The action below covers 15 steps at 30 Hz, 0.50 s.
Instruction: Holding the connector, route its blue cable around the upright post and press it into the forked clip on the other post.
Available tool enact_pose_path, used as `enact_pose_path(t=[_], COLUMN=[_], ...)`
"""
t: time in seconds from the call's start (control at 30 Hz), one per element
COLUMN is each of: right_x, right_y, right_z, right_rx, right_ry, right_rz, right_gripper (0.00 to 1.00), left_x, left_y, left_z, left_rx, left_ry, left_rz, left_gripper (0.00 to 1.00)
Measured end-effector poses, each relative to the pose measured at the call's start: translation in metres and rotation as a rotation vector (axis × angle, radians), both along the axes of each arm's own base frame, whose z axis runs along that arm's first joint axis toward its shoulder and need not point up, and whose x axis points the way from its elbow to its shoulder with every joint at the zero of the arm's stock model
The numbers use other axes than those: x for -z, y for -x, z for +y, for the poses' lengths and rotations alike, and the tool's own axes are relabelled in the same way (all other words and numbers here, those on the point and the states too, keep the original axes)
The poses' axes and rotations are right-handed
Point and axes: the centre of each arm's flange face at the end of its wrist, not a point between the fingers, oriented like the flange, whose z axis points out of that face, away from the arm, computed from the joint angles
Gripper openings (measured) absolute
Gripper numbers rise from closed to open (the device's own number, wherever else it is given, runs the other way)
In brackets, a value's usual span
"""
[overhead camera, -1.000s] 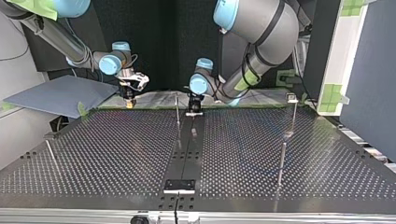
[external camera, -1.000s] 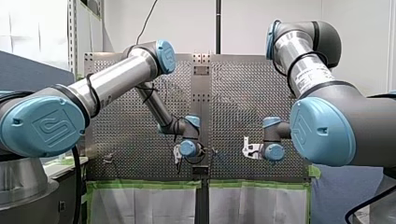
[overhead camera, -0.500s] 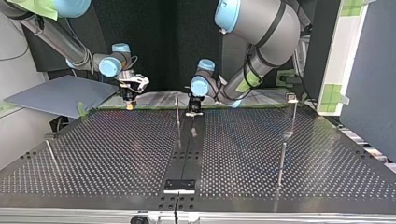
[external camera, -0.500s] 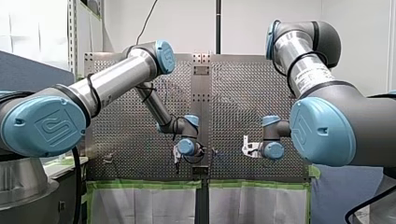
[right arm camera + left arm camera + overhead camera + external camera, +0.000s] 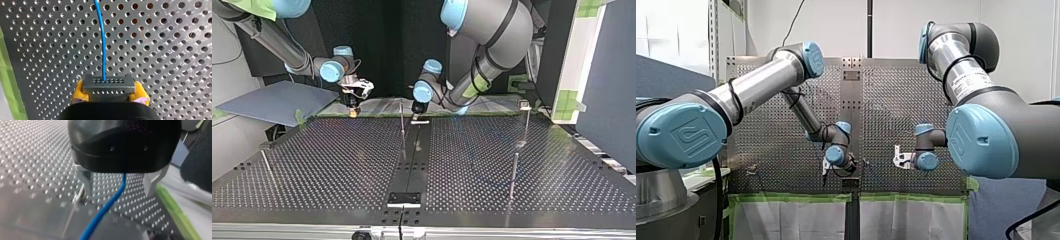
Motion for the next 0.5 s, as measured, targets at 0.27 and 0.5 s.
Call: enact_pose_path(t=[0.27,0.5], right_x=[0.001,0.002], right_y=[-0.001,-0.002], right_z=[0.002,0.005], right_rx=[-0.005,-0.009], right_ry=[-0.012,-0.025], right_rz=[0.008,0.016], right_gripper=[0.00,0.00], left_x=[-0.020,-0.039], left_y=[0.017,0.034], left_z=[-0.005,-0.003], left_rx=[0.061,0.077], left_ry=[0.042,0.100], left_rz=[0.013,0.022], left_gripper=[1.00,1.00])
